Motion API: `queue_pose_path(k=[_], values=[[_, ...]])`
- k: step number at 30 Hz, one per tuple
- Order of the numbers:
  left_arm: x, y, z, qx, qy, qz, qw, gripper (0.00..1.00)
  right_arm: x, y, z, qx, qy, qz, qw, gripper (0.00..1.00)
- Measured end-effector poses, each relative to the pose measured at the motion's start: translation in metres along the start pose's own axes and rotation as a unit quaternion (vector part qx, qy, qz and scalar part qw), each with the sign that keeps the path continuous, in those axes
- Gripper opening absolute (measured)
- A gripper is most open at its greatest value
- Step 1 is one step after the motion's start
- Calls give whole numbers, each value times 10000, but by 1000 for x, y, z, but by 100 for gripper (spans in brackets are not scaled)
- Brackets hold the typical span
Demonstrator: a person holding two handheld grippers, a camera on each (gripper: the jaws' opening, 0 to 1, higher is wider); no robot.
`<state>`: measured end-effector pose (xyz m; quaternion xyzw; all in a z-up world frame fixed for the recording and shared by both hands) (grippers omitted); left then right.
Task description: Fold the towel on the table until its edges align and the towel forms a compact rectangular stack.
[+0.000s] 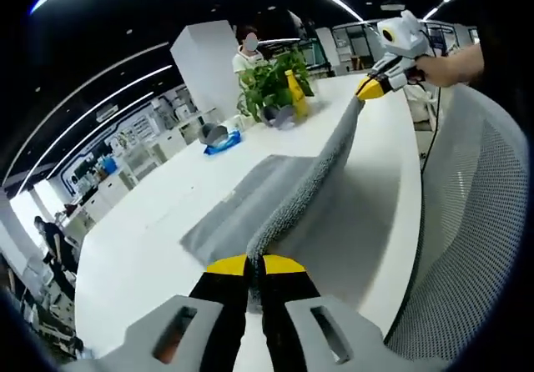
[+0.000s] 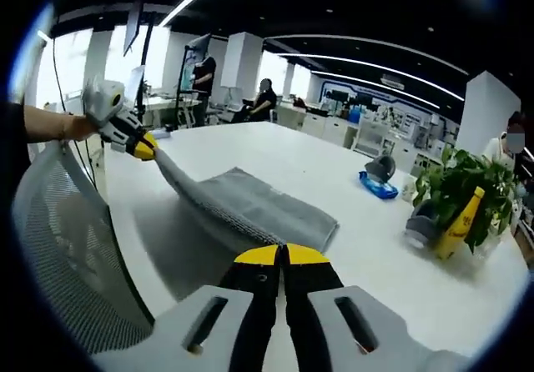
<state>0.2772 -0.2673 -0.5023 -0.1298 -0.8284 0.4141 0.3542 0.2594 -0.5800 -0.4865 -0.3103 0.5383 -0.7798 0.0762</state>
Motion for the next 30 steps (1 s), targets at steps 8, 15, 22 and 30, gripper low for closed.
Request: queue_pose_path(k=[8,15,22,30], values=[[14,-19,3,-422,-178,11,9990,4,10,-7,5,283,126,35,9995,0],[27,-32,4,-195,-290,244,9991,4,22,-16,13,-258,238,444,9984,0],[40,-52,0,-253,-520,403,9975,4,31,-32,14,-243,389,659,9968,0],[52,-67,-7,-201,-730,625,9952,4,43,-53,20,-167,615,956,9934,0]])
Point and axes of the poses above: the point that each gripper's makers call its tool centre point, and the gripper's own axes: x roughly backward along the fingers, z roughly to its right, y roughly out of its underside, the point moved 4 cm from there along x, roughly backward along the fingers
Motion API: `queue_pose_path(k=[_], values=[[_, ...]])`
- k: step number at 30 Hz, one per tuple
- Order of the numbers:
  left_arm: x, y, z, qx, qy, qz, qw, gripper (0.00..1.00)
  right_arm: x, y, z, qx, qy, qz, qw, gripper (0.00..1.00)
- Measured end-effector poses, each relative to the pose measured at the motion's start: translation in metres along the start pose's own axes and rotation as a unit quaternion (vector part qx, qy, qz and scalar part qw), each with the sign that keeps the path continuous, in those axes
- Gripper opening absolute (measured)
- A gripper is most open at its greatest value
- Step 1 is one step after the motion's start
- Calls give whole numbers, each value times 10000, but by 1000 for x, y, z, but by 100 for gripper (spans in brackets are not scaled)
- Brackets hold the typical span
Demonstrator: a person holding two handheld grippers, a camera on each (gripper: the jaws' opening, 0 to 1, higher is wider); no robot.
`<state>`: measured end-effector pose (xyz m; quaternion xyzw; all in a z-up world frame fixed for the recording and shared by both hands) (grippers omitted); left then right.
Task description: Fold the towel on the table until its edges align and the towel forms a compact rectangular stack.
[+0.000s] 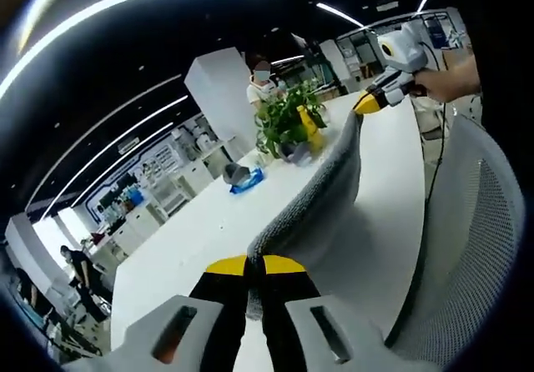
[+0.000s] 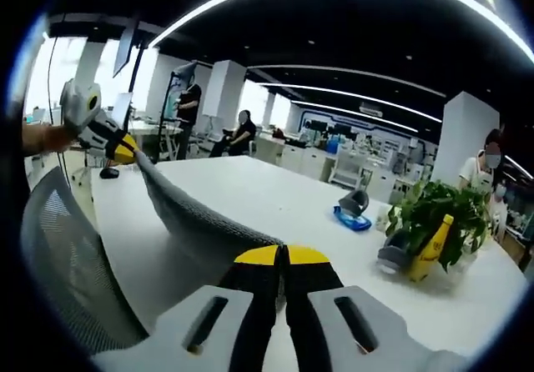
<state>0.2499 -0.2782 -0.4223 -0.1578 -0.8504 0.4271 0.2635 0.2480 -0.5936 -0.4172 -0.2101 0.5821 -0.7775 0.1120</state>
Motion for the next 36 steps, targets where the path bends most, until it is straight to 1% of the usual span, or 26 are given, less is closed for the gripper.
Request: queue_pose_path(k=[2,5,8,11,14,16,19,21,26,28,31,33,36], values=[[4,-4,-2,121,-57,66,9999,4,3,-12,0,71,64,197,9998,0],[10,-10,-6,260,-114,169,9995,4,8,-23,1,216,115,271,9993,0],[17,-15,-11,359,-198,299,9987,4,9,-29,1,222,115,364,9990,0],[18,-15,-14,385,-231,337,9984,5,8,-29,0,198,99,395,9990,0],[14,-8,-12,470,-200,206,9985,5,4,-22,-4,233,64,266,9994,0],[11,-4,-9,440,-169,126,9988,5,2,-15,-4,181,59,173,9997,0],[9,-1,-6,456,-127,103,9988,5,1,-9,-3,69,87,97,9999,0],[5,2,-6,534,-71,50,9985,5,-1,-5,-2,39,76,33,10000,0],[-6,10,-4,543,-8,-180,9984,5,-10,7,-2,120,70,-237,9996,0],[-9,13,-4,556,17,-237,9982,5,-12,8,-3,149,82,-344,9993,0],[-13,17,-4,583,31,-329,9978,5,-15,10,-3,141,84,-407,9990,0],[-15,21,-3,550,41,-455,9974,5,-19,13,-4,106,73,-465,9988,0],[-20,28,-1,486,136,-631,9967,5,-25,21,-5,170,47,-662,9977,0]])
Point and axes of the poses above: the point that each gripper's makers call its tool centre point, and the gripper's own axes: x roughly backward along the fingers, z roughly to its right, y roughly out of its underside, the point moved 4 cm from there along x, roughly backward along the fingers
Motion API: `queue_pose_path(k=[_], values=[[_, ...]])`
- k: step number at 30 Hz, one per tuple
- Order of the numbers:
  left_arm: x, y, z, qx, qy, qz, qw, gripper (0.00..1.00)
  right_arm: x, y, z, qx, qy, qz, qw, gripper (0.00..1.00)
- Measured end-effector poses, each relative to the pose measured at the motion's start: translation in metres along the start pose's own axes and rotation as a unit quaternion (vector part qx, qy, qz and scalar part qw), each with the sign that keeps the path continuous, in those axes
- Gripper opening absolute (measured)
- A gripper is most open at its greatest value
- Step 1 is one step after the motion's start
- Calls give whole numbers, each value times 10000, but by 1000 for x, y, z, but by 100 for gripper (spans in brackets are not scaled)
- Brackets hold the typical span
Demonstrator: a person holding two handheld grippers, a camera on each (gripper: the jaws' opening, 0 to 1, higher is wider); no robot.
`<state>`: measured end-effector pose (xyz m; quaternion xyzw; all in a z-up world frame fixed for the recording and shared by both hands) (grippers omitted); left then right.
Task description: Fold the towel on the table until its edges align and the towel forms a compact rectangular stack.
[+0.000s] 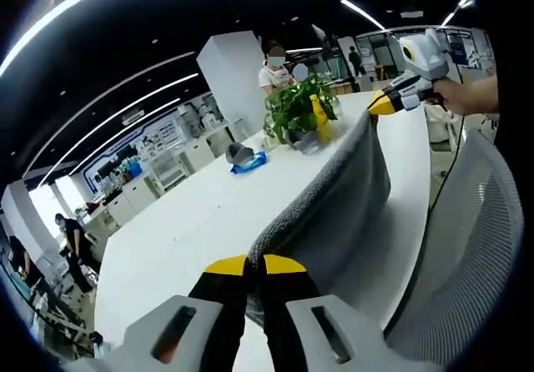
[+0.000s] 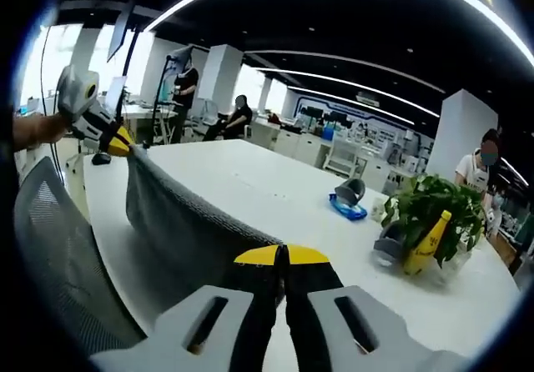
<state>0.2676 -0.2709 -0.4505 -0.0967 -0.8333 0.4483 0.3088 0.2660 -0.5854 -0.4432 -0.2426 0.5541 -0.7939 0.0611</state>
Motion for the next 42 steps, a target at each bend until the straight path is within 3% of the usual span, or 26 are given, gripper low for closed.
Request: queue_pose_path(k=[8,16,37,40,42], values=[[-12,12,-13,283,-70,-235,9993,4,-16,14,0,297,-36,-358,9989,0],[-33,26,-17,351,19,-416,9985,2,-39,20,4,161,-200,-443,9987,0],[-81,50,-21,67,310,-937,9951,2,-88,53,14,352,-594,-1100,9915,0],[-86,53,-23,52,343,-980,9946,2,-98,57,16,310,-667,-1179,9903,0],[-90,56,-23,37,372,-1046,9938,2,-104,62,16,50,-771,-1254,9891,0]])
Point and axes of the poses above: the point that each gripper's makers call its tool centre point, and the gripper's own axes: x roughly backward along the fingers, z roughly to its right, y roughly out of its underside, the point moved 4 cm from there along x, roughly backward along the fingers
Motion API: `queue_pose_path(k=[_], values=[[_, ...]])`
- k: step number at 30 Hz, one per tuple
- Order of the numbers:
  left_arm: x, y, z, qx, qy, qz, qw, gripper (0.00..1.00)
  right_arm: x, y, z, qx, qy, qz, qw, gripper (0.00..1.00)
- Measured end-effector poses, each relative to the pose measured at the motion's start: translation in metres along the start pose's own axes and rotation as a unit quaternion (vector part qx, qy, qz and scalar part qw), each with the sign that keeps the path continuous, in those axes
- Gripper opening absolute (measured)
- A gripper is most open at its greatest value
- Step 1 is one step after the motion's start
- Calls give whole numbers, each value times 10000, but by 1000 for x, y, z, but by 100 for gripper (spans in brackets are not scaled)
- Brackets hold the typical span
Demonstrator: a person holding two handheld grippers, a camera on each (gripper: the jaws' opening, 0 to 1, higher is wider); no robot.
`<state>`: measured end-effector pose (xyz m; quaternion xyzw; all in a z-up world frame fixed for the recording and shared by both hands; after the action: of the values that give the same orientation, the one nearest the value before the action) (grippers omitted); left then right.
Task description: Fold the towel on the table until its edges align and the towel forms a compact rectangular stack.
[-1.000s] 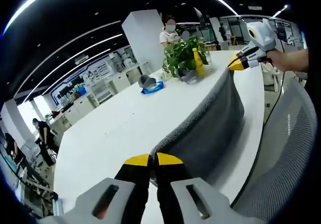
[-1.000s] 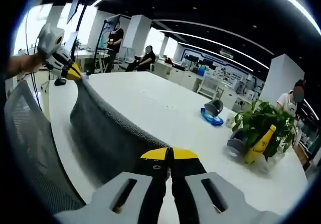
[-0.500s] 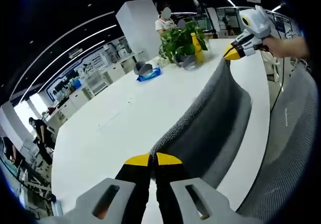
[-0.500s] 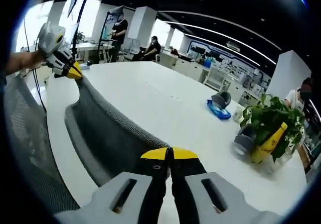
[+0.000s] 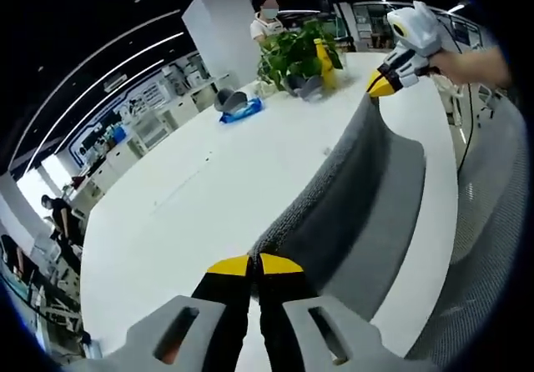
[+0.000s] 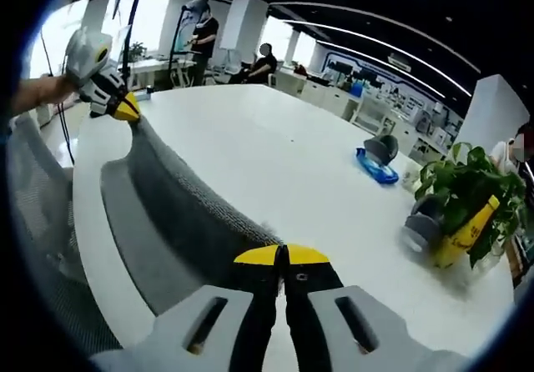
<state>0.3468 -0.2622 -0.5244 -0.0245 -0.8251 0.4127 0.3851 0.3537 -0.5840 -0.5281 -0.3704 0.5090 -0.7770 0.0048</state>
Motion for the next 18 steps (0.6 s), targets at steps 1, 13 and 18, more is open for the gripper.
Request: queue_pose_path(k=[1,13,18], values=[[-3,1,0,-13,16,-13,10000,2,-3,1,2,-53,-22,0,10000,0],[-31,10,-2,95,105,-203,9997,2,-39,19,10,-194,-281,-463,9983,0],[-43,16,-1,54,98,-323,9994,2,-47,24,8,-180,-298,-567,9978,0]])
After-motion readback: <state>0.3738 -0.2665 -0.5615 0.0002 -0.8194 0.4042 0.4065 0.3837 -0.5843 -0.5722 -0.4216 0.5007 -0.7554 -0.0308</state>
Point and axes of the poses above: the point that each gripper's makers call its tool centre point, and the gripper's own axes: x roughly backward along the fingers, z roughly to its right, y roughly out of its underside, the point moved 4 cm from there along x, roughly backward along the fingers
